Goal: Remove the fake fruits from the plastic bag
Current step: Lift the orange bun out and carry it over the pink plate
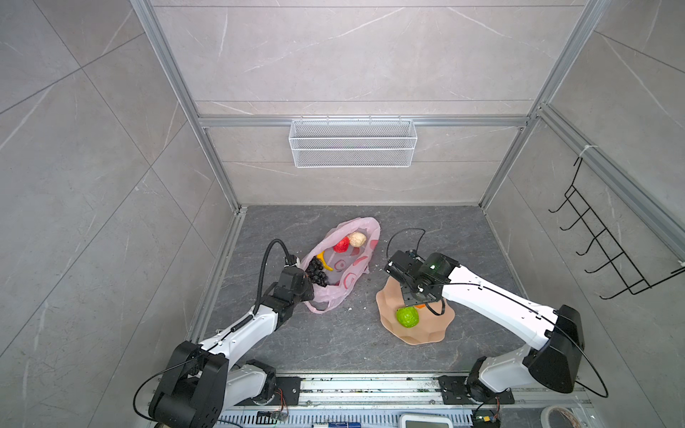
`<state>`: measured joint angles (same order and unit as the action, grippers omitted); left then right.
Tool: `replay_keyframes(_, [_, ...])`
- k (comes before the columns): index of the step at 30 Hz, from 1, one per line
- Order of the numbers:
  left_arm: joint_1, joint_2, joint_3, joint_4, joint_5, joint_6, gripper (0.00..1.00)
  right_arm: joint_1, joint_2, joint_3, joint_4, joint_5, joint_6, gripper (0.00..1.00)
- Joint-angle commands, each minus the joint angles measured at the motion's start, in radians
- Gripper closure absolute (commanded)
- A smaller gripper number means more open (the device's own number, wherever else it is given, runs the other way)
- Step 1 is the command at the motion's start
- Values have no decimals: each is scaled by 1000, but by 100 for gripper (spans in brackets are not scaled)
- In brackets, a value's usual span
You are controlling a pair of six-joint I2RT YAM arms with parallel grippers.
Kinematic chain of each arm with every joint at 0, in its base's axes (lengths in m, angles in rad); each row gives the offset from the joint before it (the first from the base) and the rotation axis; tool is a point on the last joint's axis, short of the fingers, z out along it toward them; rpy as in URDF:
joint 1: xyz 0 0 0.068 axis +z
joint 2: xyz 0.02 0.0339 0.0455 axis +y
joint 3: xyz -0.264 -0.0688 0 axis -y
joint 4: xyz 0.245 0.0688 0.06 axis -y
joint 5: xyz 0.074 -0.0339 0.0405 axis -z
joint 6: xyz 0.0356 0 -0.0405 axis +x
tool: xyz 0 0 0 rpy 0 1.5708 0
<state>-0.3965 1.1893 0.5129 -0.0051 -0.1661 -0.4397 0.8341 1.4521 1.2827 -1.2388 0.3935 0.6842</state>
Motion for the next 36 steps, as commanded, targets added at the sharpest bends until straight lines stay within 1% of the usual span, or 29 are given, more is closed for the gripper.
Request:
replay_keyframes(1, [8, 15, -3, 35, -7, 26, 91, 8, -31, -43, -86, 6, 55, 54])
replay_keyframes(5, [8, 16, -4, 37, -7, 25, 91, 28, -38, -88, -113, -2, 71, 54])
replay_keyframes(10, [8, 23, -2, 42, -7, 25, 91, 59, -14, -125, -152, 43, 101, 54])
replay_keyframes(19, [8, 17, -6, 37, -12, 24, 91, 71, 77, -174, -101, 76, 106, 54])
replay_keyframes(26, [8, 24, -2, 38, -12, 24, 91, 81, 124, -194, -96, 126, 107, 53])
replay_keyframes(36, [7, 20, -5, 35, -17, 24, 91, 99, 209, -201, -90, 162, 102, 51])
